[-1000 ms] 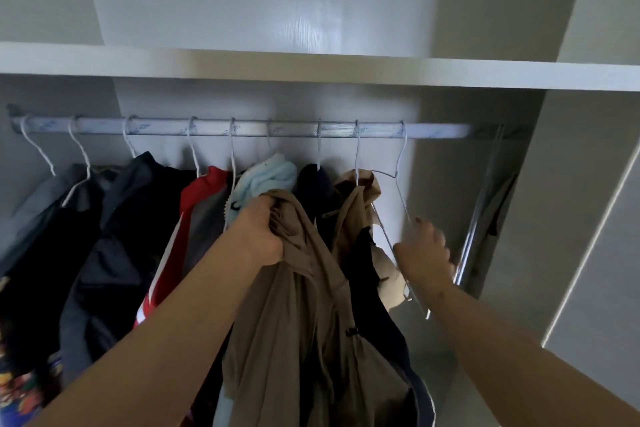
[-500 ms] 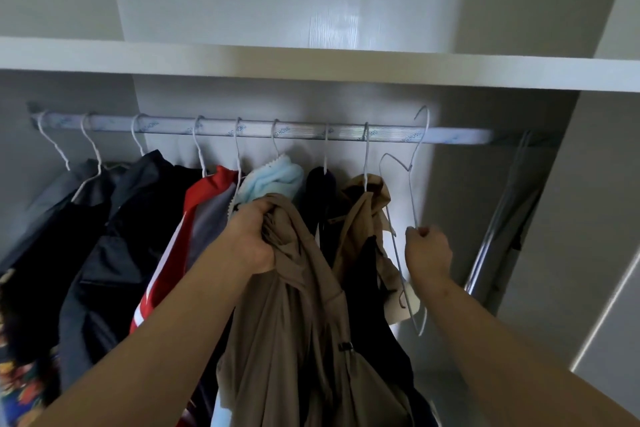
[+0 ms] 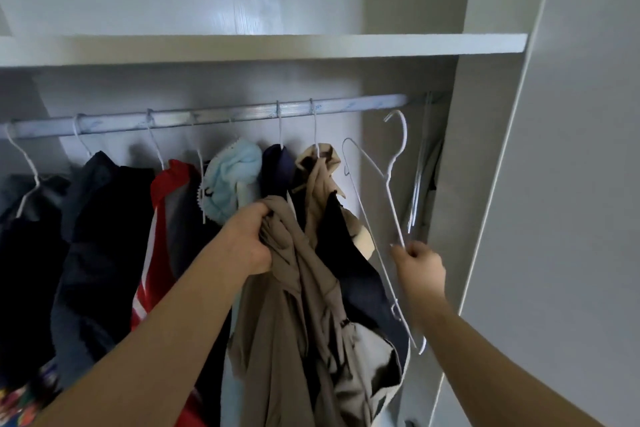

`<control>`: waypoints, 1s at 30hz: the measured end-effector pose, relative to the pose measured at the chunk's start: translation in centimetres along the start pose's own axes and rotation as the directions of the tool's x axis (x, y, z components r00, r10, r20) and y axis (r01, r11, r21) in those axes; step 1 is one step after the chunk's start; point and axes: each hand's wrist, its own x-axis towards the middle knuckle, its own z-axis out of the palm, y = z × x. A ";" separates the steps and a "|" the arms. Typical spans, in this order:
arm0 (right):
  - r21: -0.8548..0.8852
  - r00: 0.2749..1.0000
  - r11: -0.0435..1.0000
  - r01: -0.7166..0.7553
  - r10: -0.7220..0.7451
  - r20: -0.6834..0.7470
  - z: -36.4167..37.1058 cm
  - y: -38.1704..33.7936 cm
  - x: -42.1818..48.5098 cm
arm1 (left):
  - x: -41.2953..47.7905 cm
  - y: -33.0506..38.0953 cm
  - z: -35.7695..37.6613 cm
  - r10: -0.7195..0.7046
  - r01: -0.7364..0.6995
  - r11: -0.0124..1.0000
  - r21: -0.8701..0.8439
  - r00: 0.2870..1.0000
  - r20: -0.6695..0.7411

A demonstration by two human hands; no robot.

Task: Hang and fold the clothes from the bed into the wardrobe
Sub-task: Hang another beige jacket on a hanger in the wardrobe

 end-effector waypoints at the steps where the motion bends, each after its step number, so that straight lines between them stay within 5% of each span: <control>1: -0.004 0.999 1.000 -0.017 0.017 -0.028 -0.7 0.6 -0.9 | -0.6 -0.3 0.0 -0.012 0.011 0.999 0.042 1.000 0.018; 9: 0.005 0.993 0.999 -0.053 0.054 -0.109 -6.1 2.5 -7.1 | -6.2 -2.4 0.4 0.116 -0.130 0.968 0.214 0.990 0.074; 12: 0.032 0.996 0.999 0.022 -0.019 -0.089 -8.7 2.2 -8.4 | -7.9 -3.6 -0.7 0.149 -0.178 0.890 0.421 0.984 0.101; 15: 0.109 0.997 0.993 0.044 -0.036 -0.071 -11.7 2.3 -10.0 | -9.3 -4.7 -0.1 0.129 -0.113 0.861 0.497 0.992 0.003; 22: 0.363 0.994 0.932 -0.019 -0.022 0.109 -17.8 2.3 -13.1 | -13.6 -6.2 0.0 0.169 -0.131 0.574 0.809 0.985 0.040; 27: 0.332 0.995 0.943 0.007 -0.039 0.089 -19.6 1.7 -14.8 | -16.5 -6.8 -0.5 0.185 -0.073 0.564 0.822 0.982 -0.040; 30: 0.342 0.990 0.940 0.014 -0.060 0.126 -20.5 1.6 -15.8 | -18.6 -6.9 -1.8 0.185 -0.028 0.666 0.745 0.974 -0.129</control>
